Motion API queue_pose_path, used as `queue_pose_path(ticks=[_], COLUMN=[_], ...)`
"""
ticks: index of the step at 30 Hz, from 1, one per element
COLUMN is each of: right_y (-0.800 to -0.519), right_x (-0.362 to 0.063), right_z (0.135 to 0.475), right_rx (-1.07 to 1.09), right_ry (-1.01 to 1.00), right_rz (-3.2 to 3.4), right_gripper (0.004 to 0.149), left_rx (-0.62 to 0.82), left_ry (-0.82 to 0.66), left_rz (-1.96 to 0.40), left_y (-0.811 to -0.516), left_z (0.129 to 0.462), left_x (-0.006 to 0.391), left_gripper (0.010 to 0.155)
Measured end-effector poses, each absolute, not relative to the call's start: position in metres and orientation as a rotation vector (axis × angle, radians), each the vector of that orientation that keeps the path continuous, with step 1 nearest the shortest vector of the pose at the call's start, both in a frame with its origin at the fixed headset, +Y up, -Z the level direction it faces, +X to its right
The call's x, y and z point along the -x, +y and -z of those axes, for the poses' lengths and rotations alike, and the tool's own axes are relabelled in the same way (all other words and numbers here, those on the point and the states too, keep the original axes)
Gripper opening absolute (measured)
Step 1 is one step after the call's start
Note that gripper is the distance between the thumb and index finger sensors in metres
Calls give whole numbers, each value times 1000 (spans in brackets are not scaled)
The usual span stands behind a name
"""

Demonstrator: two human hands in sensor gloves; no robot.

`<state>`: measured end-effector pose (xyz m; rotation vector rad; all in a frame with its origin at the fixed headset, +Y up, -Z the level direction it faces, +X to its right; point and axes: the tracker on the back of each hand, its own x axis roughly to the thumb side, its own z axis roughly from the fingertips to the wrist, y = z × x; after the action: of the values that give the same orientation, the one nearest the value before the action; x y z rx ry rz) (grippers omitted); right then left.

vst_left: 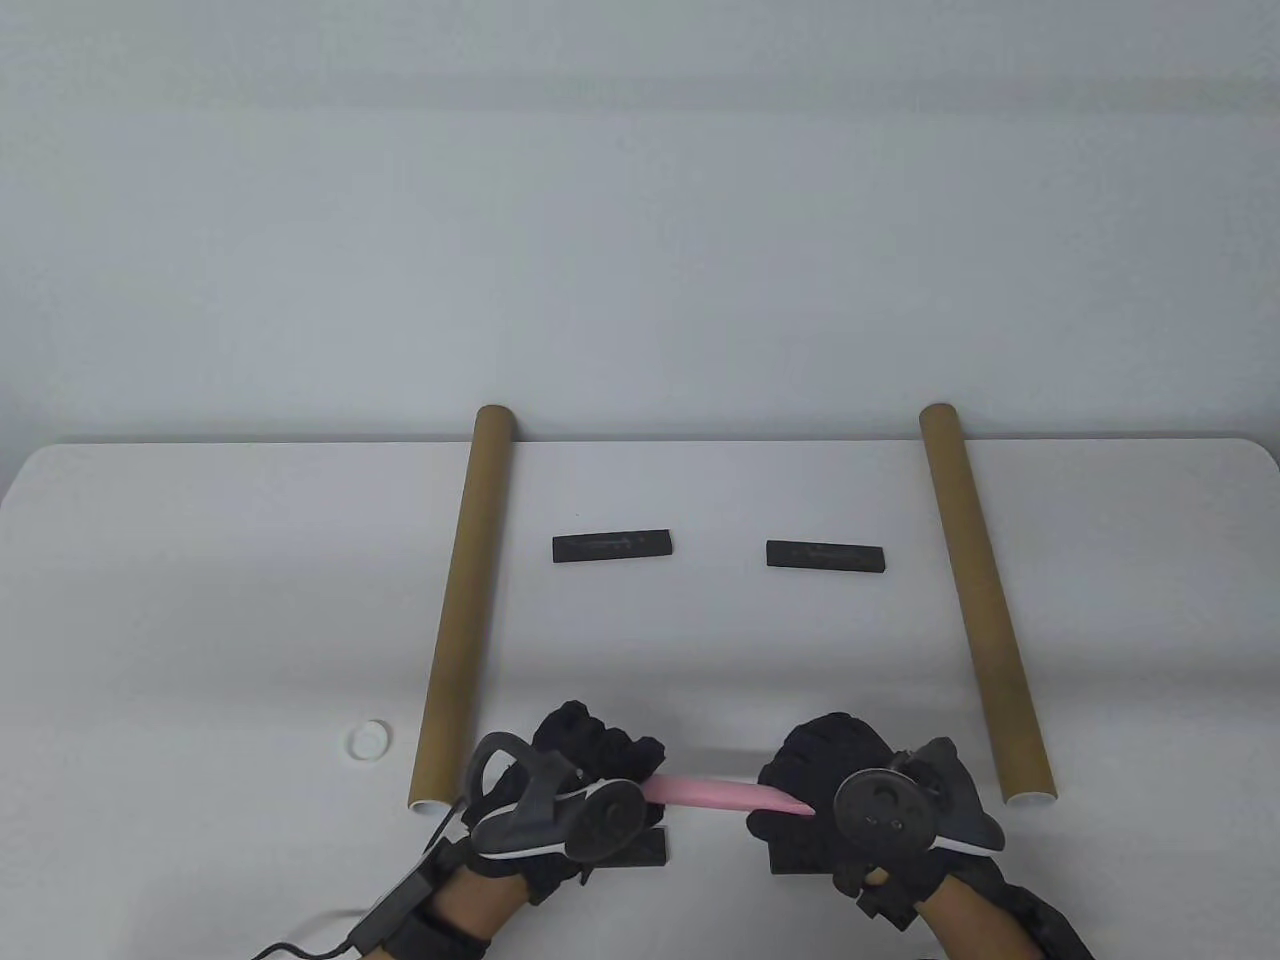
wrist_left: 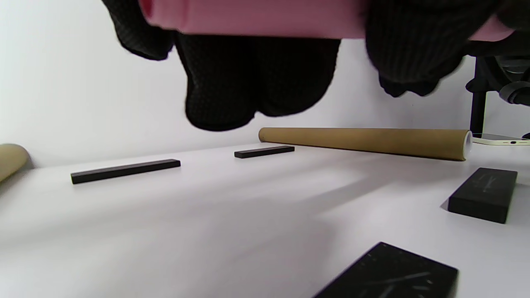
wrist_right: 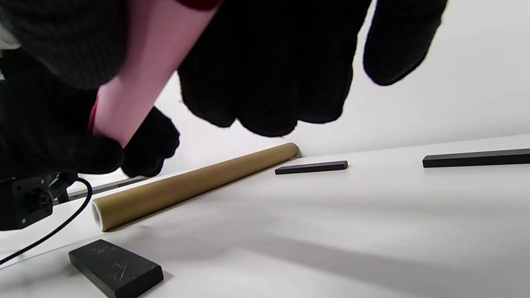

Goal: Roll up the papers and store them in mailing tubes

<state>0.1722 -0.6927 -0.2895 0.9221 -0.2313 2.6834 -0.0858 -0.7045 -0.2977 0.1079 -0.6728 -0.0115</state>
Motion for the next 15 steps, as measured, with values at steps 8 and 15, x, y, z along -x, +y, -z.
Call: queue_pose_path(ticks=[8,15], right_y=[-689,-674], right_x=[-166,-149], right_z=[283,264], right_rx=[-940,-1019], right_ry=[-338,-658], right_rz=[-2746,-2904], right_gripper=[55,53], left_rx=[-60,-96], left_ry=[-651,-688], left_rz=[32,-16], left_y=[-711,-698], left_z=[303,290], left_x=[87,69], left_gripper=[66,78])
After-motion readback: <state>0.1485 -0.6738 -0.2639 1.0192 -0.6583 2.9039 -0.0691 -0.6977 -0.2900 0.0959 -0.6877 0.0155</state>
